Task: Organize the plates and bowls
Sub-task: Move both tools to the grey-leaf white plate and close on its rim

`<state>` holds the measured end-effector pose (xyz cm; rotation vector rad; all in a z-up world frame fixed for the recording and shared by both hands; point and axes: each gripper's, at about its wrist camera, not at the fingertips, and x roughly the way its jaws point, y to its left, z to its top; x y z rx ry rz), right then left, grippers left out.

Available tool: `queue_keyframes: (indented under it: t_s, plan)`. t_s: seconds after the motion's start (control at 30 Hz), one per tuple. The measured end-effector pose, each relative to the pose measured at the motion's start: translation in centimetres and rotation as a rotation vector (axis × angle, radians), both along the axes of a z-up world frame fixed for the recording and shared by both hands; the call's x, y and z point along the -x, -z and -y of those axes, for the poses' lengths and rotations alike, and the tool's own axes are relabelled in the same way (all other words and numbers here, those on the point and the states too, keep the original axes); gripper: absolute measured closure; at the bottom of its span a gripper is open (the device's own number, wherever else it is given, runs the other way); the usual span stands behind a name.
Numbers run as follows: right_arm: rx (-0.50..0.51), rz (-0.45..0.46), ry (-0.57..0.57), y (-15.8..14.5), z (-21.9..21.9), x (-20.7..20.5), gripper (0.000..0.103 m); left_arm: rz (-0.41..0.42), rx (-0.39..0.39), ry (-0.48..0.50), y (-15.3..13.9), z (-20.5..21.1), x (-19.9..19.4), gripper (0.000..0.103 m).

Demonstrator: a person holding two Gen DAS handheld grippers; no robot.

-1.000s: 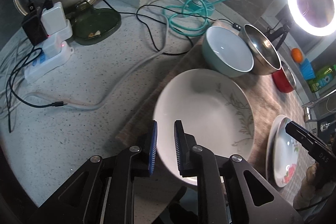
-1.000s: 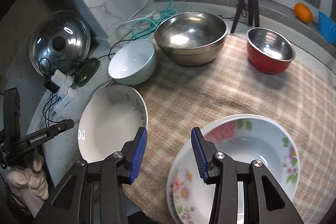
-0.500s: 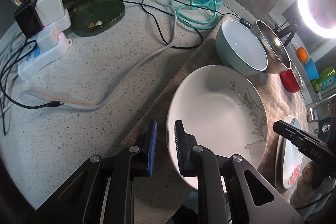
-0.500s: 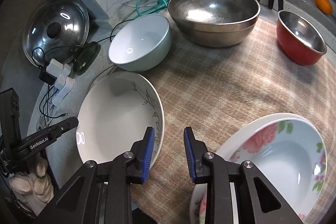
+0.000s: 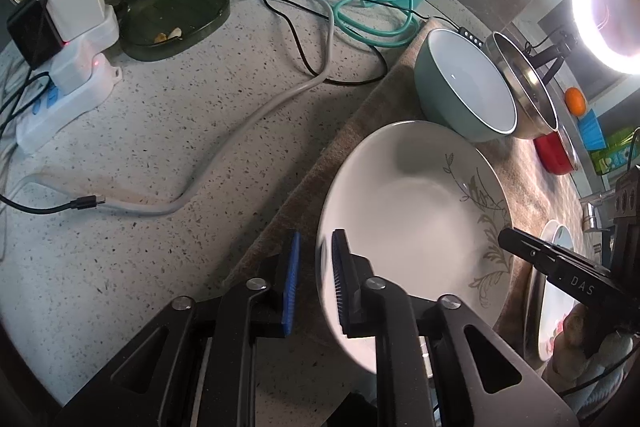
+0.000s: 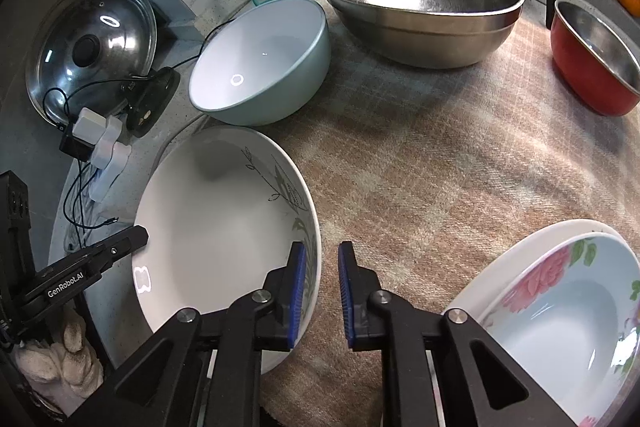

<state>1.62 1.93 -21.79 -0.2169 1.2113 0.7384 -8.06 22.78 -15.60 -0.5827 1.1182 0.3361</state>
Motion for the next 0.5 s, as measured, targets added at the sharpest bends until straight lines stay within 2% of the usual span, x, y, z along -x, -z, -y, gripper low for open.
queue_keyframes:
  t_s: [0.23,0.5]
  plan:
    - [-0.004,-0.017,-0.009,0.41,-0.21,-0.18,0.098,-0.008,0.007,0.017,0.35,0.33,-0.57,0.096]
    - [0.003,-0.009,-0.014,0.35,-0.43,0.02,0.098,-0.009,0.009,0.006,0.34,0.42,-0.58,0.096]
